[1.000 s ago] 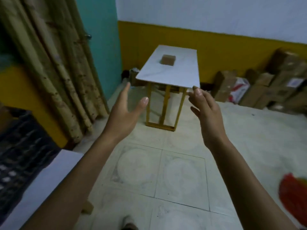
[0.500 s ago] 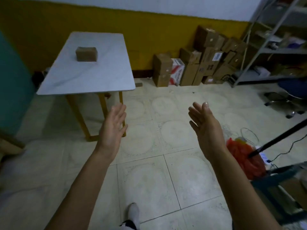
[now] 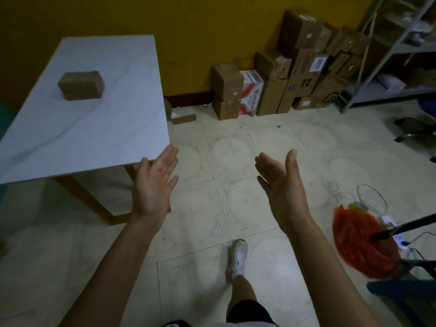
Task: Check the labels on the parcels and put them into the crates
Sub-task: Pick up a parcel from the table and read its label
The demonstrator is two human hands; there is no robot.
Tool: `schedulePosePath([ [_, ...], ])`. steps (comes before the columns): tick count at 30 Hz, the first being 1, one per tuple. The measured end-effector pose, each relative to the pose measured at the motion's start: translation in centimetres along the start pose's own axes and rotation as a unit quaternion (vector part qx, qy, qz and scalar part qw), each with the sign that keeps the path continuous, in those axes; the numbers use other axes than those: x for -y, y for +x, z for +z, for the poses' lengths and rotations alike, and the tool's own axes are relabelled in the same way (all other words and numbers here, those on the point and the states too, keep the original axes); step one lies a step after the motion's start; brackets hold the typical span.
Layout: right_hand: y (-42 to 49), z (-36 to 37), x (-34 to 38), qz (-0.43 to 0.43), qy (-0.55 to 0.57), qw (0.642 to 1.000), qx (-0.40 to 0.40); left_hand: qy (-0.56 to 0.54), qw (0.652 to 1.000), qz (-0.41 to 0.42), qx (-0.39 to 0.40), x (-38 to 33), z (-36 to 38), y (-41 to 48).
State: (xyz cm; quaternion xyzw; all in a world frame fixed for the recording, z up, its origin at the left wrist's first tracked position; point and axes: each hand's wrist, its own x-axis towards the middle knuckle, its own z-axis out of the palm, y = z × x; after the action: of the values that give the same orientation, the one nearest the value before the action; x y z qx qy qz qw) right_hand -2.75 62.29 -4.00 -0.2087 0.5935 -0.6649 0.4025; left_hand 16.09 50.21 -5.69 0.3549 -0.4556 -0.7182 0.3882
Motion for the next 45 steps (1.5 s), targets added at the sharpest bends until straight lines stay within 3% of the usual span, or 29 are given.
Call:
schedulePosePath([
  [12, 27.6, -0.8, 6.7, 0.028, -0.015, 0.993, 0.113, -0.051, 0.989, 0.029, -0.132, -0.6, 8.8, 20.9],
  [20, 38.8, 4.6, 6.6, 0.058, -0.043, 0.975, 0.210, -0.080, 0.971, 0.038, -0.220, -0.3, 7.2, 30.1],
  [32, 58.4, 24.2, 5.6, 0.053, -0.108, 0.932, 0.342, -0.133, 0.924, 0.078, -0.351, -7.0, -4.0, 49.0],
  [37, 62.7, 32.4, 2.6, 0.117, -0.125, 0.899, 0.402, -0.110, 0.895, 0.059, -0.428, -7.7, -9.5, 52.3],
  [45, 69.2, 46.0, -3.4, 0.218, -0.191, 0.827, 0.483, -0.117, 0.813, 0.002, -0.571, -7.5, -16.8, 56.7],
])
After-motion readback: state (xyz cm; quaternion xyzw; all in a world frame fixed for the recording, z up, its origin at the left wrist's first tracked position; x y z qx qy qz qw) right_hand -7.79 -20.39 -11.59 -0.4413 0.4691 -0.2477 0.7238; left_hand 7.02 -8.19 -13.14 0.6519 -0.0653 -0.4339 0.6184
